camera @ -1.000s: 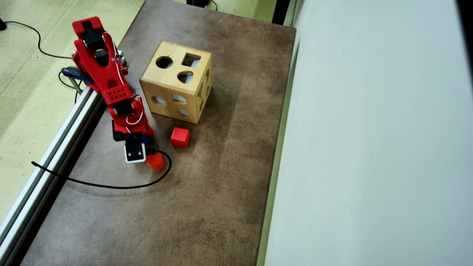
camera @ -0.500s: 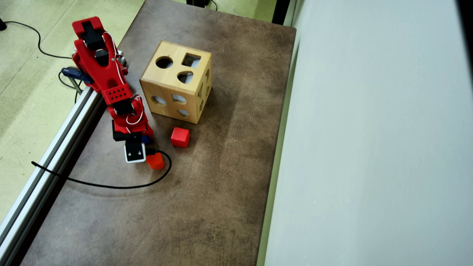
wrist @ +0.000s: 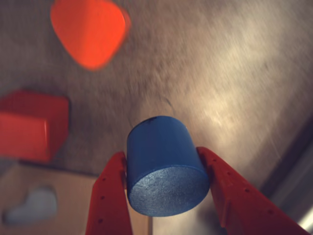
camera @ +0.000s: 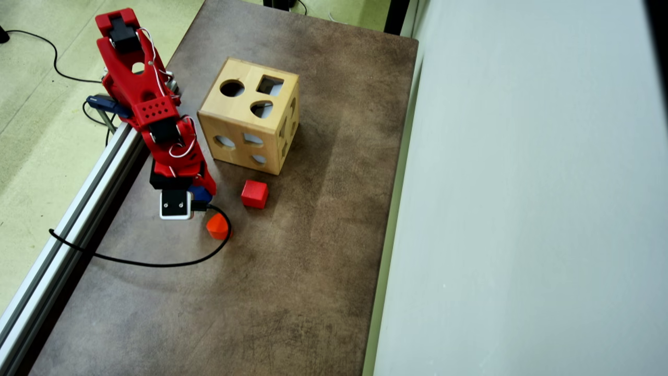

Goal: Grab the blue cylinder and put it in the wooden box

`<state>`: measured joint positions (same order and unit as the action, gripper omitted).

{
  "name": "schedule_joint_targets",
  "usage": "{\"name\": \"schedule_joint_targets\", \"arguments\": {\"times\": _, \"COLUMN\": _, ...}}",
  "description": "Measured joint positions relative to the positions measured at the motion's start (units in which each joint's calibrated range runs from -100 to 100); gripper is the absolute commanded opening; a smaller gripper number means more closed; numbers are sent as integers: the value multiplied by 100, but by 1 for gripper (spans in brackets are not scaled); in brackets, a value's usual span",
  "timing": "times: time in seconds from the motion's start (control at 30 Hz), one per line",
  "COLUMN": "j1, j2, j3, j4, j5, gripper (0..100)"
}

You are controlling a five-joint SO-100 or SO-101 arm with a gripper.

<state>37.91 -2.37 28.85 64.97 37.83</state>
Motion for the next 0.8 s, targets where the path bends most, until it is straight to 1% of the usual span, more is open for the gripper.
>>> {"name": "schedule_joint_targets", "arguments": {"times": 0.17, "j1": 0, "j2": -822, "j3": 0, "j4": 694, "j5": -10, "gripper": 1}}
{"name": "schedule_joint_targets", "arguments": {"times": 0.3, "j1": 0, "j2": -1390, "j3": 9, "j4": 896, "j5": -68, "gripper": 1}}
{"name": "schedule_joint_targets", "arguments": {"times": 0.47, "j1": -57, "j2": -1992, "j3": 9, "j4": 896, "j5": -444, "gripper": 1}}
{"name": "schedule_joint_targets", "arguments": {"times": 0.8, "j1": -791, "j2": -3144, "j3": 9, "j4": 928, "j5": -1153, "gripper": 1}}
